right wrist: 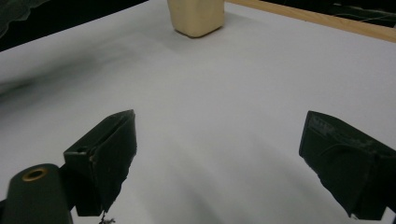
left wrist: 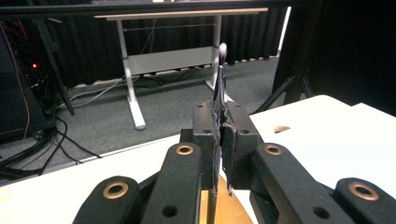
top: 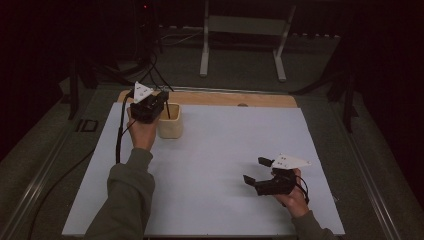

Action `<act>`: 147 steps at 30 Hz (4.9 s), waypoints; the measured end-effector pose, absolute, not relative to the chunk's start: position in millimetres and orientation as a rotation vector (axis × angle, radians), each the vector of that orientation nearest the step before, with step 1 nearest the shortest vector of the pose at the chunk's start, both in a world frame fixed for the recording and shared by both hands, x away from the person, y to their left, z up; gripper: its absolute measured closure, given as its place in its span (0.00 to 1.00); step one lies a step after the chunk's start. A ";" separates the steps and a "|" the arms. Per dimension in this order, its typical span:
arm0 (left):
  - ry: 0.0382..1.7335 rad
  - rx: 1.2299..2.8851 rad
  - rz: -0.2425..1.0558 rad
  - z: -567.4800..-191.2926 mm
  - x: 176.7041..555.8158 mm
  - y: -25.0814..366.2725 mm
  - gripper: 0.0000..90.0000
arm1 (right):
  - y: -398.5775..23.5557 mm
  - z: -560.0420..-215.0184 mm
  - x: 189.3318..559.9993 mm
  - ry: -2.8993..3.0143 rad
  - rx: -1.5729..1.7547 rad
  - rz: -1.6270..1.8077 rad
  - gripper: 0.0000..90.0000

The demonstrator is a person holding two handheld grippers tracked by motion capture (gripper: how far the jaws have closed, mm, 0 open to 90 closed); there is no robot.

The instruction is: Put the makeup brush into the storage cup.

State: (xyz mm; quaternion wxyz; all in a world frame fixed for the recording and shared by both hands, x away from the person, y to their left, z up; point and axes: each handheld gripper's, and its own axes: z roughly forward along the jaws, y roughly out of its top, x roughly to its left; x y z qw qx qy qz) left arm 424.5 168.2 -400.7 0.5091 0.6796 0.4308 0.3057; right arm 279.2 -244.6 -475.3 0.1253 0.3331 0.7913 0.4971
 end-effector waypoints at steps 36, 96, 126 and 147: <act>1.153 1.649 0.659 -413.6 427.1 177.4 0.16 | -244.6 -475.1 279.5 2.306 0.968 1.448 0.12; 1.099 1.706 0.619 -394.6 387.1 214.9 0.08 | -261.8 -470.1 282.4 2.249 1.001 1.436 0.12; 1.035 1.742 0.604 -414.2 317.1 248.8 0.05 | -268.4 -468.4 281.1 2.233 1.009 1.430 0.12; 1.029 1.776 0.582 -437.4 287.8 258.9 0.04 | -275.6 -464.9 278.7 2.207 1.005 1.432 0.12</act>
